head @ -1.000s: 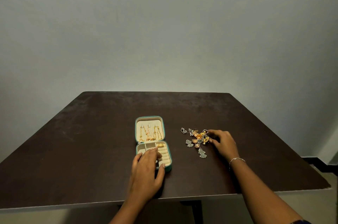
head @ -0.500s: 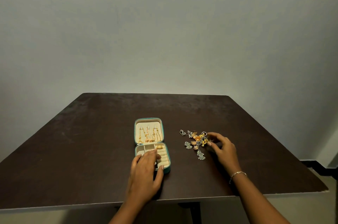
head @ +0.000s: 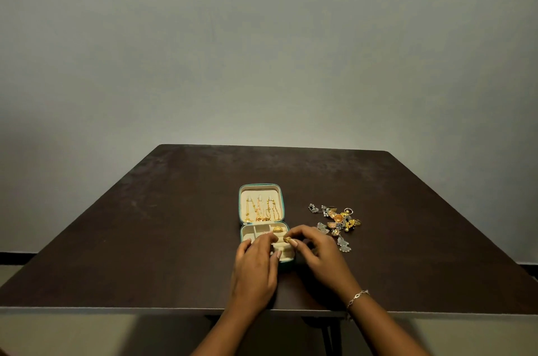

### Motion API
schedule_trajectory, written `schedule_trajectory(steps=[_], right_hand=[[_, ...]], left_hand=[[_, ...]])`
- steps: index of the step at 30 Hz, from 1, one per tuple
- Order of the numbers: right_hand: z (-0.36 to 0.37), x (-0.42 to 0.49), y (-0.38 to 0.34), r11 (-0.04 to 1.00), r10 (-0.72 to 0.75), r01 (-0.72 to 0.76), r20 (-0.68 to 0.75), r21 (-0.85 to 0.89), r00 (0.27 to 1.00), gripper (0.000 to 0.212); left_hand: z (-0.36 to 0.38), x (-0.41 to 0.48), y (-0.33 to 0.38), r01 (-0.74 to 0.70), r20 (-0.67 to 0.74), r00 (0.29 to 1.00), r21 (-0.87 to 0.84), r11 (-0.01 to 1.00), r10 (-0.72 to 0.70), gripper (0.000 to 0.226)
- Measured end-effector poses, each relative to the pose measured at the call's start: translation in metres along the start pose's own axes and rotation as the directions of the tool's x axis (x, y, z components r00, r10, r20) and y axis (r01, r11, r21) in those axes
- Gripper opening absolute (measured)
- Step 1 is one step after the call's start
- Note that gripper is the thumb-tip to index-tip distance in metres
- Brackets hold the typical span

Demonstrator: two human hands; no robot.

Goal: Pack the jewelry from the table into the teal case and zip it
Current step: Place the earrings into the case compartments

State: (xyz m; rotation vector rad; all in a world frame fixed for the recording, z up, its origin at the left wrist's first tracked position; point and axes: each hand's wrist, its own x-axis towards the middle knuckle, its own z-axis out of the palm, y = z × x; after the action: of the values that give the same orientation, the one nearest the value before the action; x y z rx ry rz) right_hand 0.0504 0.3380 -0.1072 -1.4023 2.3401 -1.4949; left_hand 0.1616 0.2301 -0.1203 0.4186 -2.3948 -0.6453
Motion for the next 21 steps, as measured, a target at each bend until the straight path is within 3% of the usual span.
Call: schedule_trajectory(steps=[4,9,13,21], right_hand=[[0.008,0.0,-0.002,1.0,0.005,-0.005,0.041,-0.005,0.999,0.013],[0.012,-0.001,-0.007,0.998,-0.039,0.041,0.058,-0.042,0.998,0.018],[0.012,-0.004,-0.01,0.998,-0.035,0.037,0.038,-0.043,0.999,0.025],[0.01,-0.003,-0.011,0.995,-0.022,0.025,0.033,-0.101,0.999,0.015]], left_hand=[[-0.004,-0.002,0.003,0.018,0.033,0.999,-0.011,1.0,-0.018,0.056],[-0.008,-0.001,0.005,0.075,0.03,0.997,-0.015,0.997,-0.074,0.017],[-0.006,-0.002,0.004,0.07,0.021,0.997,0.01,0.998,-0.07,0.014],[-0.003,-0.003,0.002,0.039,-0.032,0.999,0.011,0.999,-0.039,0.01]])
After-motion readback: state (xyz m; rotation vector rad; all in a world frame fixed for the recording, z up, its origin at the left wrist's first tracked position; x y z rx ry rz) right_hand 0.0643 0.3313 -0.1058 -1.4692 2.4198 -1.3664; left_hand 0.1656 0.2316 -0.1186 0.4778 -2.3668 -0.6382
